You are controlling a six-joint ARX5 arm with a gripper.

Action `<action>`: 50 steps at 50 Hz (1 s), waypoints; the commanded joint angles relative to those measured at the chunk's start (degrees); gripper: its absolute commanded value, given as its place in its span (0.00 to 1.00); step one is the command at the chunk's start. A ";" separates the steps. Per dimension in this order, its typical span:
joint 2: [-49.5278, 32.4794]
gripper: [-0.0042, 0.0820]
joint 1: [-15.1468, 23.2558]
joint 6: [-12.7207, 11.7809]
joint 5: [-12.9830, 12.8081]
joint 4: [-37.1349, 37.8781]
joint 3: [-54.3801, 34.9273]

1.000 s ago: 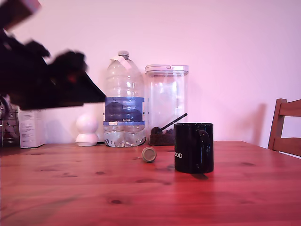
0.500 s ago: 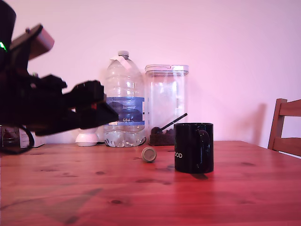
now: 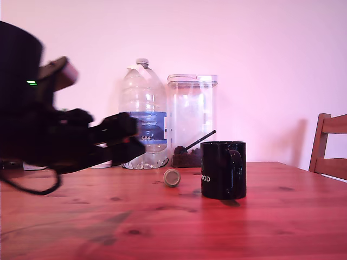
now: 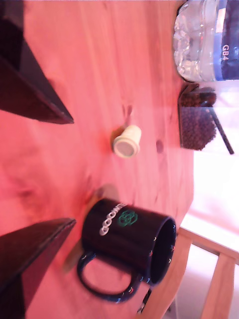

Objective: Pick up the coffee capsules from the table one by one and drop them inside the nearest coffee cup

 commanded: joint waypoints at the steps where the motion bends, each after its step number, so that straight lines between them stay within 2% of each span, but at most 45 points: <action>1: 1.73 0.68 -0.15 -0.33 -0.77 0.74 0.94; 20: 6.97 0.68 -0.15 -0.17 -1.31 -1.20 8.81; 50: 6.97 0.68 1.29 -0.20 -1.73 -19.34 20.85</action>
